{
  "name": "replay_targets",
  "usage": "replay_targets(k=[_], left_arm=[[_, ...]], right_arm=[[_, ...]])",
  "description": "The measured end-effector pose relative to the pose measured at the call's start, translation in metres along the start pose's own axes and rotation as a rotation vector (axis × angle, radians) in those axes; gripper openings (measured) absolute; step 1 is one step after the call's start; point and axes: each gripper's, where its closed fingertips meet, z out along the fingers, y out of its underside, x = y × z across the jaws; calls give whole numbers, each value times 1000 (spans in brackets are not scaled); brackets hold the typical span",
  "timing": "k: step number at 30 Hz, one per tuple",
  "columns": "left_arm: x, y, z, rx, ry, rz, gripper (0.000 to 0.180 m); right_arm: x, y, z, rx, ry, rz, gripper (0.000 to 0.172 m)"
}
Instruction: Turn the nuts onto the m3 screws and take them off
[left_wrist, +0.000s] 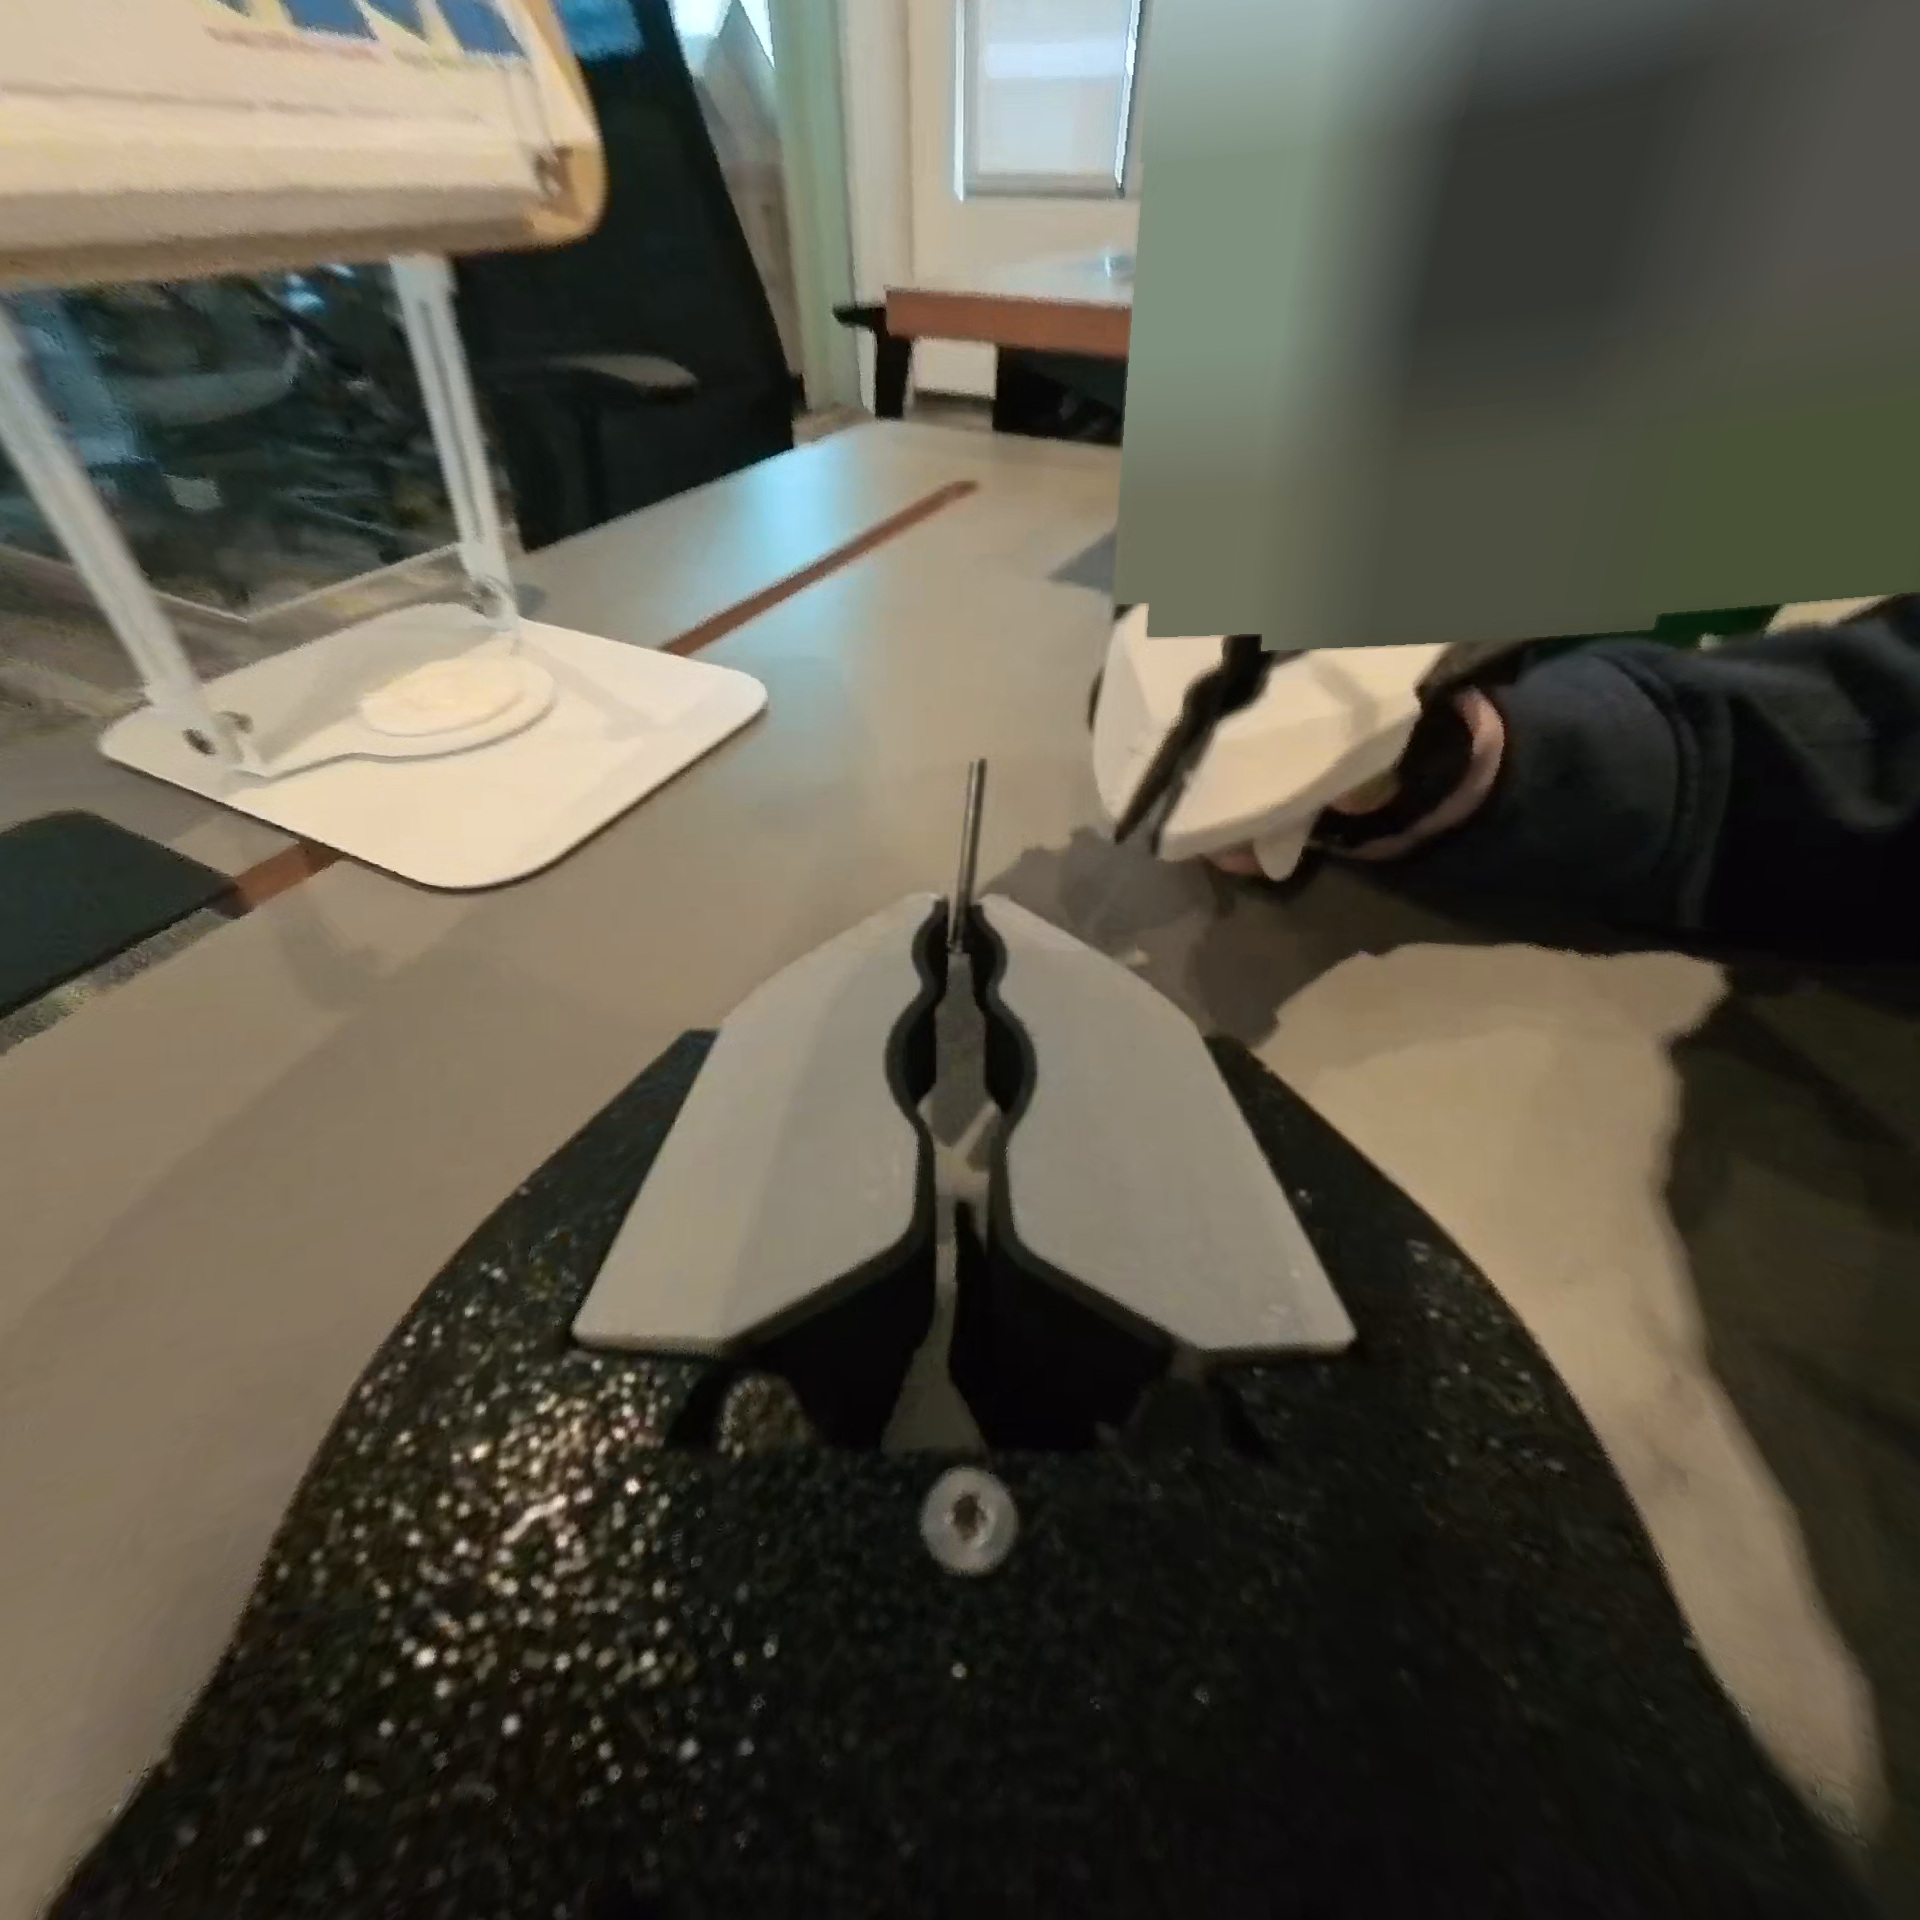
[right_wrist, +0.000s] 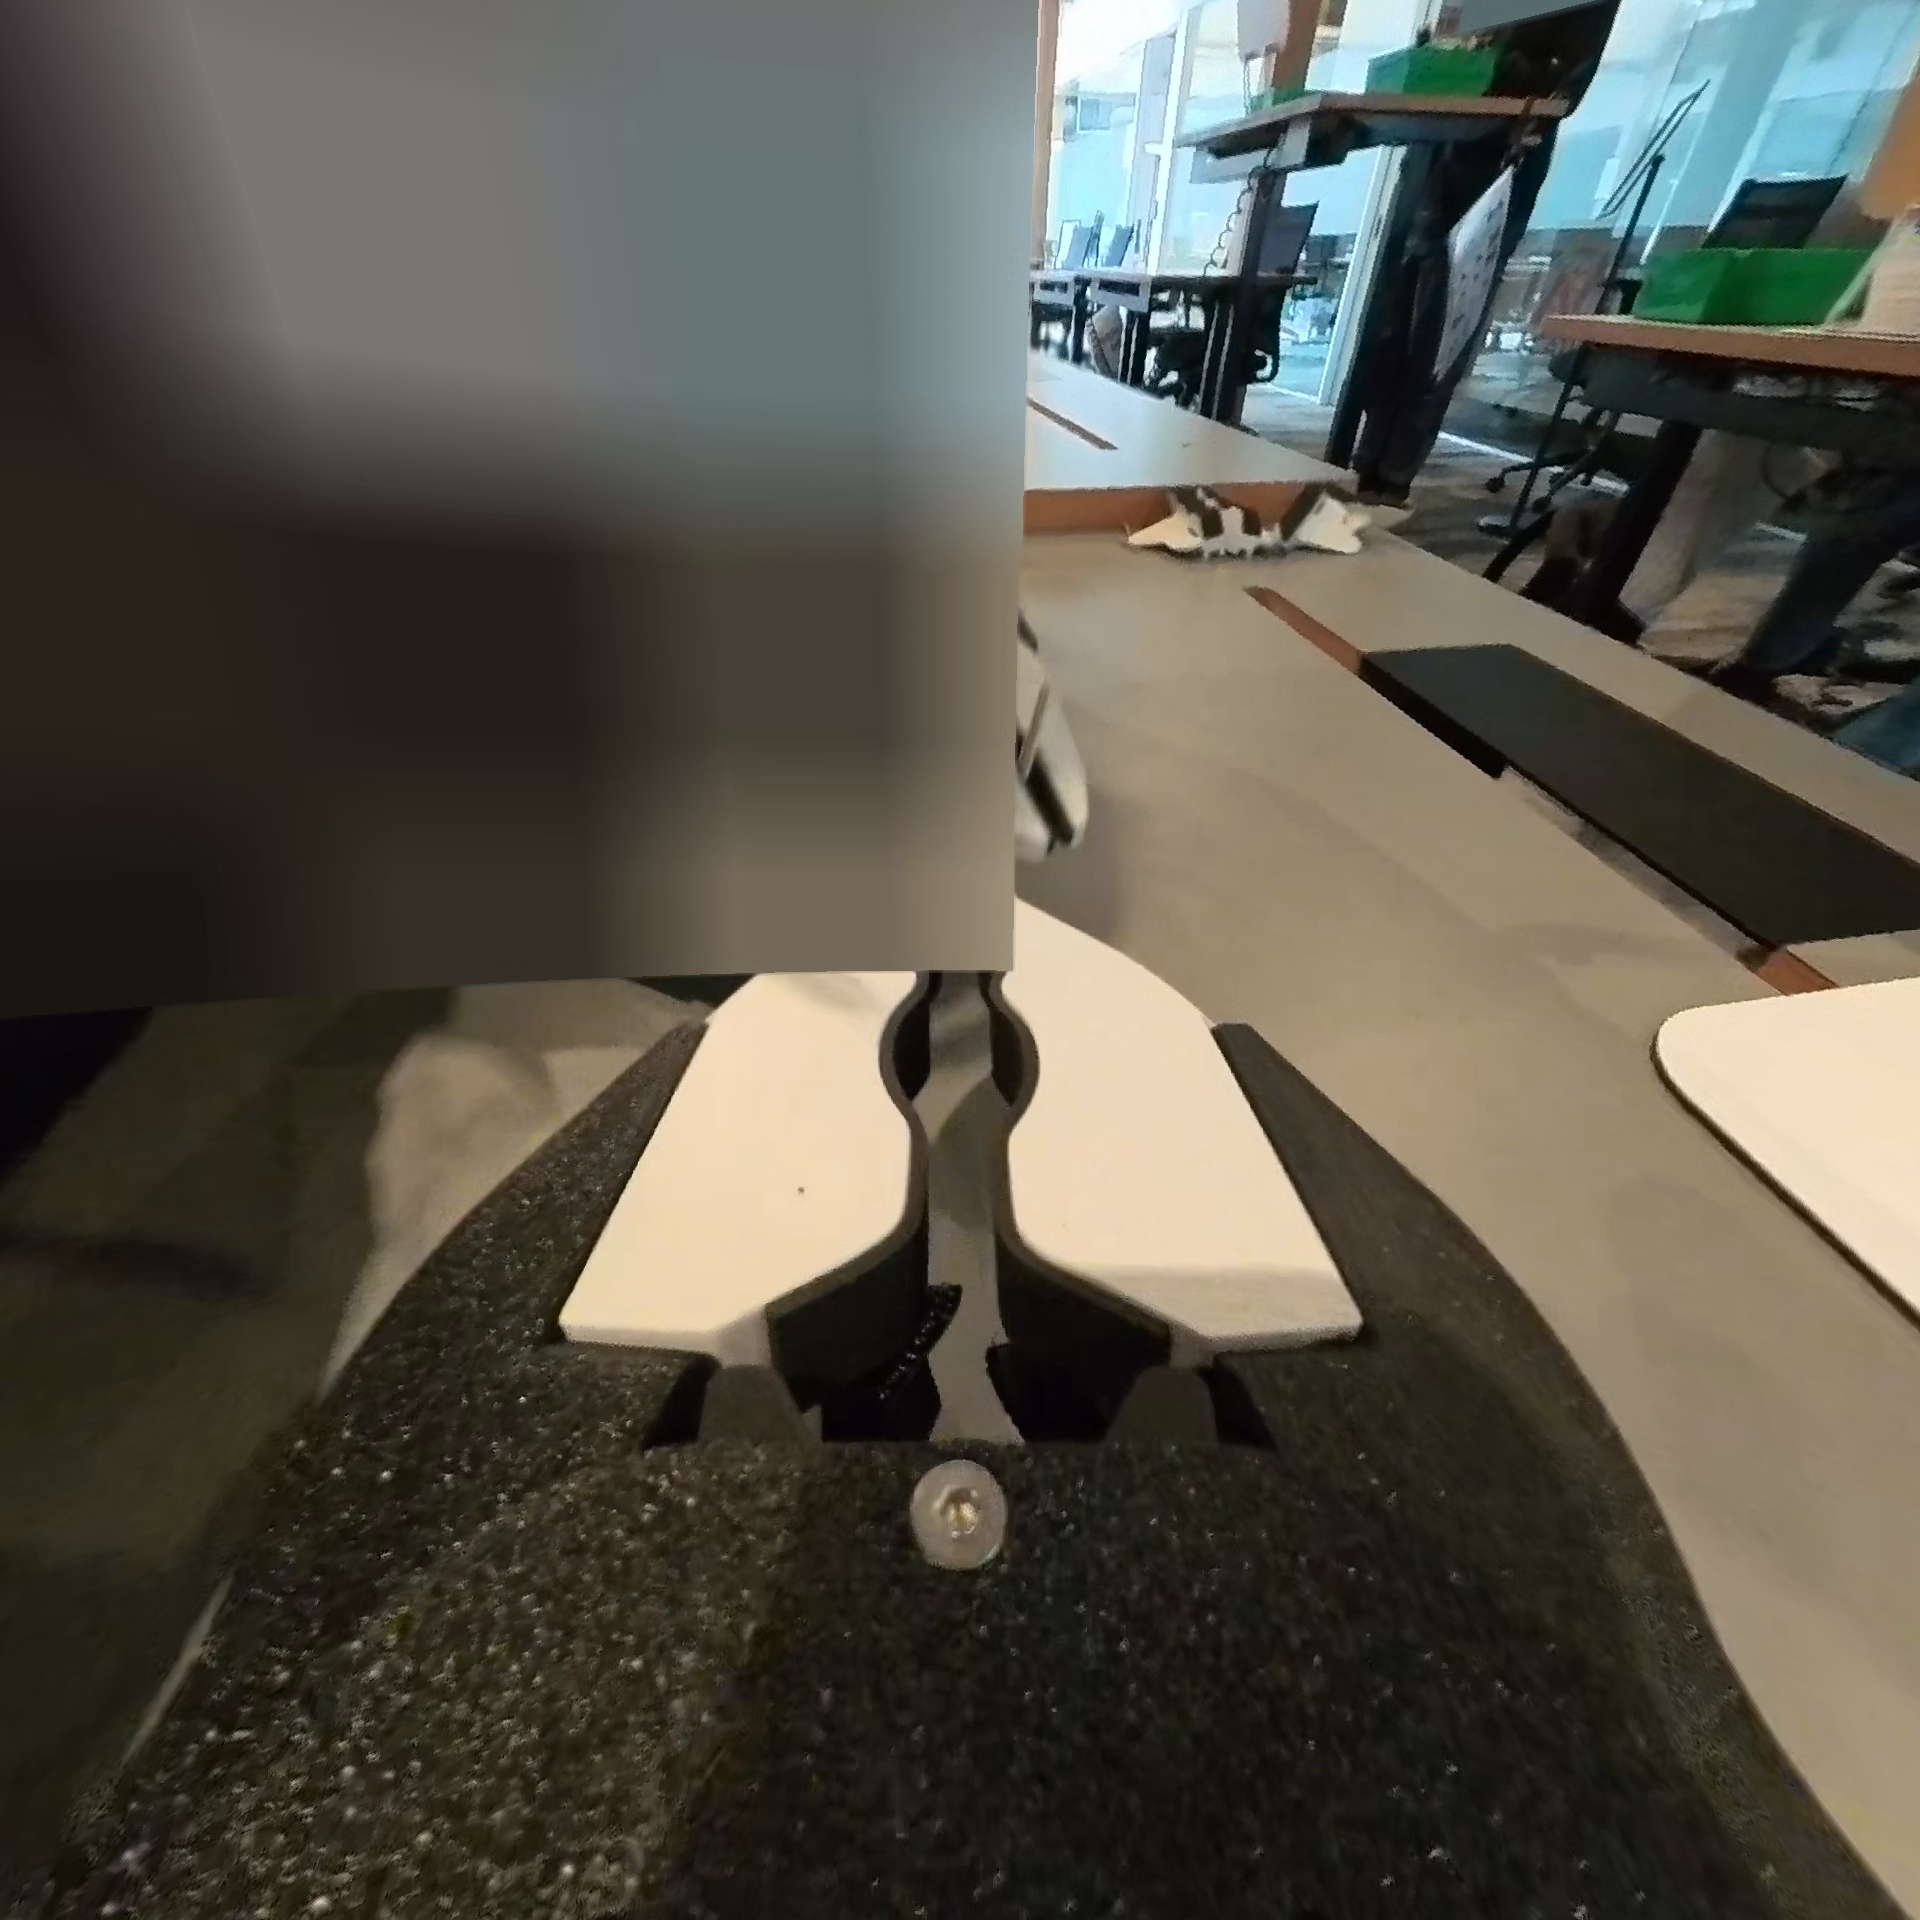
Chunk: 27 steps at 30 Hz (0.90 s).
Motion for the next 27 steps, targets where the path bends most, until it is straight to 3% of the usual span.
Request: replay_targets(k=[5,11,22,27], left_arm=[[-14,-13,-12,118,-50,-73,3],[-16,-16,-14,141,-60,-74,3],[-13,-13,-11,118,-51,-52,3],[-12,-12,-10,107,-45,-46,3]], right_arm=[[-21,28,21,-233,-62,-88,11],[-46,65,35,-509,-173,-40,12],[-43,75,38,-586,-89,-50,12],[-42,76,38,-586,-72,-76,4]])
